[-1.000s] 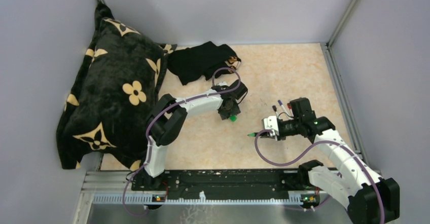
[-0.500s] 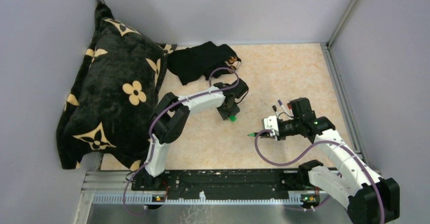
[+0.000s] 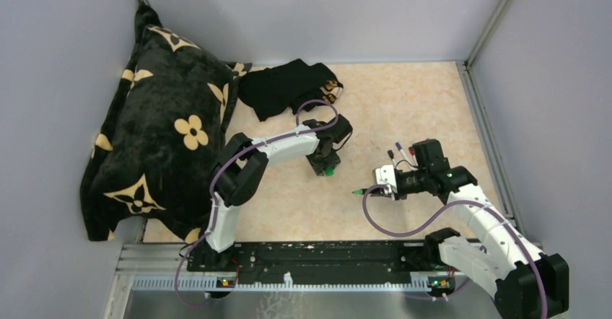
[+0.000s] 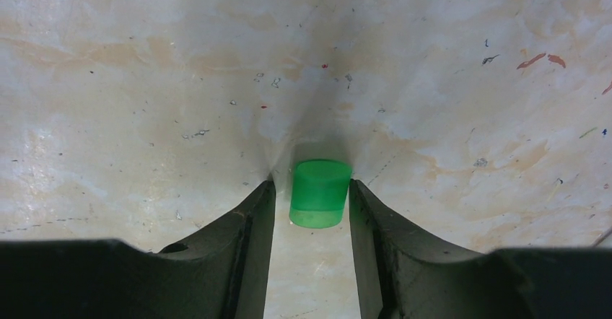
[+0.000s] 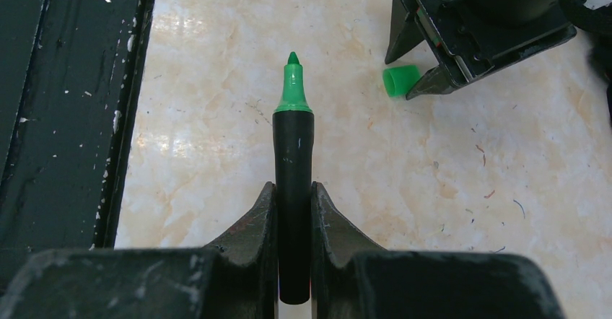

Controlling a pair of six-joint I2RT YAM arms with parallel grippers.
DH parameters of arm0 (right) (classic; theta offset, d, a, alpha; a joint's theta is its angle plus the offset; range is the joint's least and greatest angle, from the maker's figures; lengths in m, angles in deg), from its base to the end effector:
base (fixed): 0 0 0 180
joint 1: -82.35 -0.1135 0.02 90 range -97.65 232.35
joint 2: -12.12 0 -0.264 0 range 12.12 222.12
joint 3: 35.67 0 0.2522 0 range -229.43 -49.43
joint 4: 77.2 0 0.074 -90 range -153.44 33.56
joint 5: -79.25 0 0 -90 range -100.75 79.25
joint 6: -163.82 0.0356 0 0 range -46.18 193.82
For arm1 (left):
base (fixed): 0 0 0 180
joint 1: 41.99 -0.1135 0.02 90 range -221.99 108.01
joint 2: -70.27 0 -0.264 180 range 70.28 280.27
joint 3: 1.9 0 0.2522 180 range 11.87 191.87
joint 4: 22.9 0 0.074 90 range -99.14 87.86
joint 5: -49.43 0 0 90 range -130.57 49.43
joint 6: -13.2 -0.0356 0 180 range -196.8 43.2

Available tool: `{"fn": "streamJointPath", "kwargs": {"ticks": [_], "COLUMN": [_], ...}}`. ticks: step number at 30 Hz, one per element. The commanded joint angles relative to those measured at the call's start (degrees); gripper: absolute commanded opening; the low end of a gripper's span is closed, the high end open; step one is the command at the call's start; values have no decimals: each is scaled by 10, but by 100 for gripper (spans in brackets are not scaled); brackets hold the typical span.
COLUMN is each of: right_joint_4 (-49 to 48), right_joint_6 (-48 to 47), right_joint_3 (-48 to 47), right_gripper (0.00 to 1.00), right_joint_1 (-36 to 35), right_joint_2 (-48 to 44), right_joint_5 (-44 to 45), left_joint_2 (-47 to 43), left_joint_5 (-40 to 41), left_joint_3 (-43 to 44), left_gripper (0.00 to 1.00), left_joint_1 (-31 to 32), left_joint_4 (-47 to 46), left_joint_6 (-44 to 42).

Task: Insert the pens into the pen caps
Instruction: Insert the pen cap onto the pen.

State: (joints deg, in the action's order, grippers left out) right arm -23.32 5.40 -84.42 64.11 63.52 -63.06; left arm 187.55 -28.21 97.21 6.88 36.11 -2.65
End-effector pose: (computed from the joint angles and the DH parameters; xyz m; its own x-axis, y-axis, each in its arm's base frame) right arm 0.1432 0.0768 0.2283 0.2720 -0.5090 -0.8167 -0.9596 -0.0795 -0.2701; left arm 0.2720 -0.2999 0.1634 -0.8529 -0.4519 -0.2614 -0.4246 0.8918 -0.1564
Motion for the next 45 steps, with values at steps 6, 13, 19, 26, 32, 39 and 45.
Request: {"fn": "streamJointPath", "kwargs": {"ticks": [6, 13, 19, 26, 32, 39, 45], "right_joint_4": [0, 0, 1, 3, 4, 4, 3], "right_joint_6": [-8, -8, -9, -10, -10, -10, -9], "right_joint_3": [-22, -22, -23, -24, -22, -20, -18], "right_gripper": [0, 0, 0, 0, 0, 0, 0], "right_joint_1": [5, 5, 5, 5, 5, 5, 5], "right_joint_2": [-10, -11, -12, -16, -16, -12, -7], "right_joint_5": [-18, -18, -21, -22, -29, -35, -34], "left_joint_2": [70, 70, 92, 121, 56, 38, 90], "left_joint_5": [5, 10, 0, 23, 50, 62, 70], "left_joint_3": [-13, -43, -51, -28, -96, -109, -78], "left_gripper": [47, 49, 41, 29, 23, 27, 39], "left_joint_1": [4, 3, -1, 2, 4, 3, 3], "left_joint_4": [43, 12, -2, 14, -52, -72, -20], "left_joint_6": [-59, -115, -135, -211, -276, -341, -378]}}
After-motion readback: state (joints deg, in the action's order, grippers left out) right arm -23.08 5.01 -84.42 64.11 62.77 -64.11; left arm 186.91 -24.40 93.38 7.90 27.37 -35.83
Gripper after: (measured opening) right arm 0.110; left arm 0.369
